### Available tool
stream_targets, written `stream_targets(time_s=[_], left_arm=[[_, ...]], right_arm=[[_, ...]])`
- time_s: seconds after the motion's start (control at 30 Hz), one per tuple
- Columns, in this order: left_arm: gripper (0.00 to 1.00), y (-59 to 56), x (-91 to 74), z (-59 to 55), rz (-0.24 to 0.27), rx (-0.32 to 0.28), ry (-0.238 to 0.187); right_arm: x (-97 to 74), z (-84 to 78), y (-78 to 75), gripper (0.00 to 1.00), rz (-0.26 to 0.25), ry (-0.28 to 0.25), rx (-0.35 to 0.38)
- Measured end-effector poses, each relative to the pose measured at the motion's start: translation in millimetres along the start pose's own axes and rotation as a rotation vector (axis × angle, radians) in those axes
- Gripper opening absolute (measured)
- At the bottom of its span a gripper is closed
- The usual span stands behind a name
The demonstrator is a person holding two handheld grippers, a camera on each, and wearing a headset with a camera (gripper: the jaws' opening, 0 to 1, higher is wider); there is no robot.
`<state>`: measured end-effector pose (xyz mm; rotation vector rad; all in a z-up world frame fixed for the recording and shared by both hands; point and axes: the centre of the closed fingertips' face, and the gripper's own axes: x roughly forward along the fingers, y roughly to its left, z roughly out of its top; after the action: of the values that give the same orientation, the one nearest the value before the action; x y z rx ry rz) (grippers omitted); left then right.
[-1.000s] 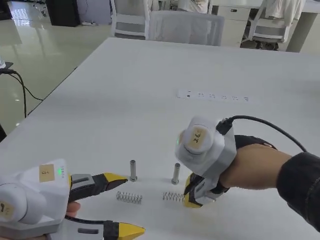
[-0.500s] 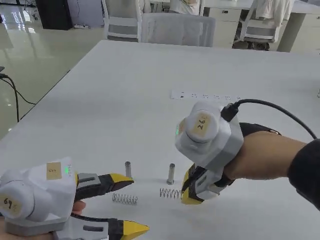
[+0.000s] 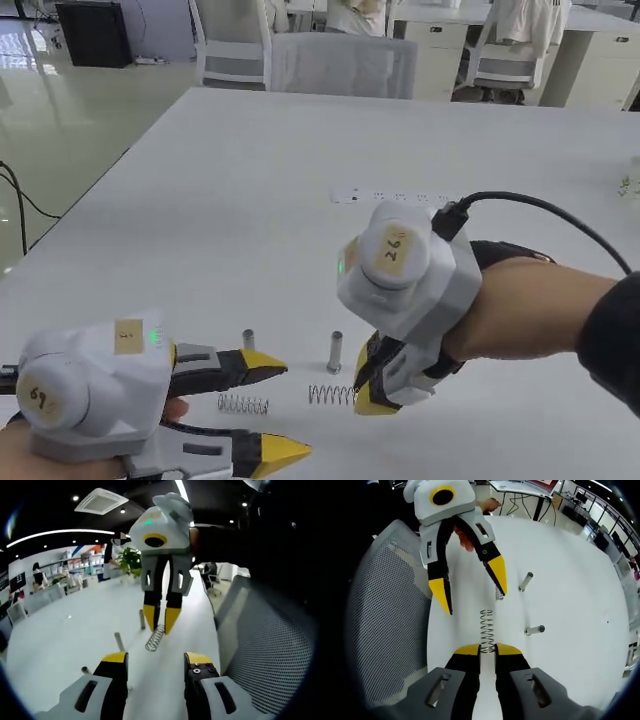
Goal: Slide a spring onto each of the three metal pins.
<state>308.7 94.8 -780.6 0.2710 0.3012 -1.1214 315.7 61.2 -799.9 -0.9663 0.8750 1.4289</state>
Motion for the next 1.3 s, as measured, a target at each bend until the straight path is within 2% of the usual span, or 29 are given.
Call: stream_targets(time_s=[0.4, 0.7, 1.03, 1.3], left_arm=[[0.26, -6.9, 12.1, 7.5, -0.067, 0.059, 0.002], [0.14, -11.7, 16.8, 9.3, -0.098, 0.103, 0.007], [0.03, -11.2, 18.1, 8.6, -0.097, 0.131, 0.014], [0.02, -12.4, 18.2, 5.8, -0.095, 0.138, 0.028]], right_arm=[[-3.3, -0.5, 6.5, 0.08, 0.009, 0.017, -0.023], [-4.5, -0.2, 9.1, 0.08, 0.014, 0.015, -0.028], [-4.1, 0.6, 13.1, 0.08, 0.023, 0.02, -0.046], [-5.6, 2.2, 13.6, 0.08, 0.022, 0.016, -0.047]])
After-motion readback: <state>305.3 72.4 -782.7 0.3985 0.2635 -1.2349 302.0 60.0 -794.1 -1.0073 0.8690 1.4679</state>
